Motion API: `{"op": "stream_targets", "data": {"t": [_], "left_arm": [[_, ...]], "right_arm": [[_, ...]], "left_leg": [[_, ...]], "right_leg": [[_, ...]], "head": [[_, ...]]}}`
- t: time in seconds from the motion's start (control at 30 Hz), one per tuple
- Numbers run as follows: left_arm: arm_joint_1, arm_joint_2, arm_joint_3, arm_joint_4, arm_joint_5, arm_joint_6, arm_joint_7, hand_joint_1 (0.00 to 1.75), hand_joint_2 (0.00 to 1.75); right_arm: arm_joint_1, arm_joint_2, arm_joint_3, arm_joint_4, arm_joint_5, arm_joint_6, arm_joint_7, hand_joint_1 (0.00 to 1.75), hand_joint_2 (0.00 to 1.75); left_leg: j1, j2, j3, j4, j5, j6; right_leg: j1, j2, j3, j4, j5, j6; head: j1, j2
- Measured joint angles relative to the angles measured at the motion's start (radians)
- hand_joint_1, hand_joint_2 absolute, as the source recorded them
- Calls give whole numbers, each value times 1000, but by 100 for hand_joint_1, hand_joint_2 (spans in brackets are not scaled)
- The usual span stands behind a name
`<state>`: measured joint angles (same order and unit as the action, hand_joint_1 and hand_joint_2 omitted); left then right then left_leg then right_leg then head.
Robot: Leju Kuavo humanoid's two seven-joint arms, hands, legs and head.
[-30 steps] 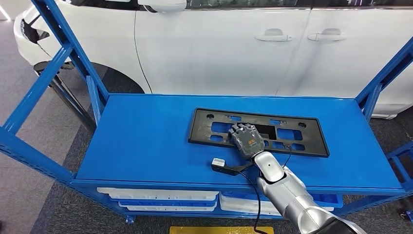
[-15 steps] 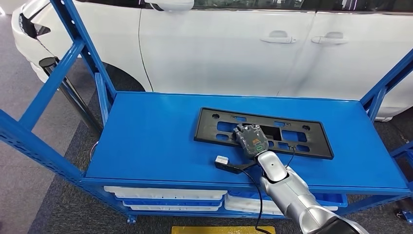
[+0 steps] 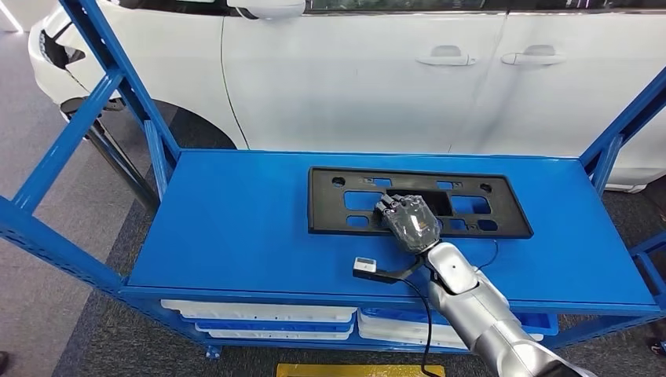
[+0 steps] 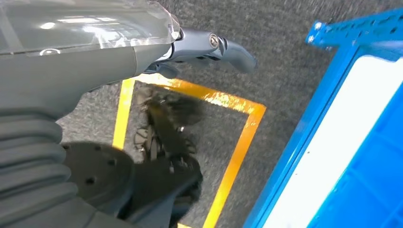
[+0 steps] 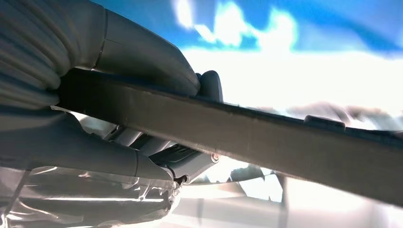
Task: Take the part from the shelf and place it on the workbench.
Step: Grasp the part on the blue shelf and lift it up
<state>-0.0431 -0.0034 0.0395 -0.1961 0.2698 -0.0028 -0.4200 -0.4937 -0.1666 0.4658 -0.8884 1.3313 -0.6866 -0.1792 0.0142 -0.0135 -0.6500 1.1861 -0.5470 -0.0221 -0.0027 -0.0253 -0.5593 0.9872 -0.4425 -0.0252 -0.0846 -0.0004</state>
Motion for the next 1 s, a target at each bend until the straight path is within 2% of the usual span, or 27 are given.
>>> {"op": "stream_targets", "data": {"t": [0.03,0.07,0.1,0.13,0.17,0.23,0.27,0.37,0.4,0.47,0.5,0.53,0.57,0.6,0.63,0.67,0.7,0.73,0.77,0.8,0.9,0.93,1.0], "left_arm": [[0,0,0,0,-1,3,-3,0,175],[-1,0,1,0,0,5,-5,0,175],[0,0,1,0,0,7,-5,0,175],[0,0,2,0,0,8,-5,0,175],[-1,0,3,0,0,8,-5,0,175],[-2,1,5,0,0,9,-6,0,175],[-3,1,6,0,-1,9,-6,0,175],[-3,1,7,0,-1,10,-8,0,175],[-3,0,7,0,-1,10,-8,0,175],[-6,0,8,0,-1,9,-8,0,175],[-8,1,8,0,-2,8,-8,0,175],[-10,1,8,0,-4,3,-6,0,175],[-11,2,8,0,-6,-3,-2,0,175],[-13,2,9,0,-9,-11,2,0,175],[-15,2,9,0,-10,-20,6,0,175],[-18,2,9,0,-10,-28,7,0,175],[-21,2,9,0,-10,-34,7,0,175],[-26,2,11,0,-10,-38,5,0,175],[-31,2,13,0,-10,-39,2,0,175],[-35,3,15,0,-11,-39,-2,0,175],[-40,4,18,0,-14,-39,-16,0,175],[-40,4,19,0,-15,-40,-20,0,175],[-40,3,21,0,-14,-42,-30,0,175]], "right_arm": [[14,-15,-1,-42,-20,-6,-22,175,175],[28,-27,-1,-75,-31,-7,-32,175,175],[40,-35,-2,-104,-36,-7,-35,175,175],[52,-40,-3,-129,-38,-7,-36,175,175],[60,-43,-4,-150,-39,-7,-37,175,175],[70,-44,-5,-182,-41,-7,-37,175,175],[73,-44,-6,-191,-41,-7,-37,175,175],[82,-44,-10,-212,-43,-7,-37,175,175],[85,-42,-12,-218,-43,-7,-37,175,175],[88,-37,-18,-226,-52,-7,-46,175,175],[92,-34,-22,-232,-81,-8,-72,175,175],[102,-33,-27,-246,-143,-9,-132,175,175],[116,-33,-31,-271,-236,-10,-216,175,175],[132,-36,-32,-314,-370,-11,-318,175,175],[145,-40,-27,-377,-531,-12,-400,175,175],[153,-43,-16,-450,-691,-12,-449,175,175],[156,-46,1,-534,-851,-10,-472,175,175],[155,-46,21,-617,-978,-3,-472,175,175],[154,-46,44,-694,-1060,11,-472,175,175],[154,-46,68,-770,-1106,31,-472,175,175],[152,-49,142,-975,-1127,109,-472,175,175],[148,-50,162,-1031,-1135,133,-472,175,175],[141,-51,196,-1127,-1171,196,-472,175,175]], "left_leg": [[0,0,-30,64,-25,-3],[0,0,-49,104,-34,-5],[0,1,-50,105,-22,-6],[0,1,-31,63,9,-6],[0,2,2,-8,48,-4],[-3,2,60,-135,96,6],[-5,1,71,-164,103,12],[-6,1,73,-179,105,31],[-5,1,75,-183,108,38],[-3,2,78,-189,112,48],[-3,2,78,-190,112,50],[-4,2,78,-189,111,51],[-4,1,78,-189,110,51],[-4,-1,79,-188,109,50],[-3,-1,82,-186,106,48],[-3,-1,85,-184,102,44],[-3,0,87,-180,97,39],[-5,2,88,-175,92,33],[-7,4,87,-171,87,27],[-9,6,86,-170,85,20],[-5,11,82,-162,73,3],[-3,11,73,-138,56,-1],[-2,11,25,-26,-6,-5]], "right_leg": [[1,-2,-1,1,-1,-1],[2,-3,-1,2,-2,-1],[2,-3,-2,4,-3,-1],[2,-3,-2,6,-4,1],[1,-2,-2,9,-7,3],[3,0,-5,16,-11,10],[4,2,-8,18,-12,15],[2,4,-12,20,-12,30],[1,6,-17,32,-22,34],[-3,13,-54,113,-70,40],[-5,15,-87,183,-104,42],[-7,17,-123,255,-131,44],[-10,17,-150,307,-145,46],[-12,17,-162,326,-139,48],[-15,17,-153,299,-112,49],[-17,17,-127,238,-73,50],[-19,16,-94,164,-37,49],[-19,15,-67,102,-14,48],[-18,15,-52,64,-3,44],[-16,16,-48,48,-4,39],[-13,21,-50,44,-3,18],[-13,21,-48,41,-3,11],[-9,20,-45,39,-4,0]], "head": [[0,0],[0,0],[0,0],[0,0],[0,0],[0,0],[0,0],[0,0],[0,0],[0,0],[0,0],[0,0],[0,0],[0,0],[0,0],[0,0],[0,0],[0,0],[0,0],[0,0],[0,0],[0,0],[0,0]]}}
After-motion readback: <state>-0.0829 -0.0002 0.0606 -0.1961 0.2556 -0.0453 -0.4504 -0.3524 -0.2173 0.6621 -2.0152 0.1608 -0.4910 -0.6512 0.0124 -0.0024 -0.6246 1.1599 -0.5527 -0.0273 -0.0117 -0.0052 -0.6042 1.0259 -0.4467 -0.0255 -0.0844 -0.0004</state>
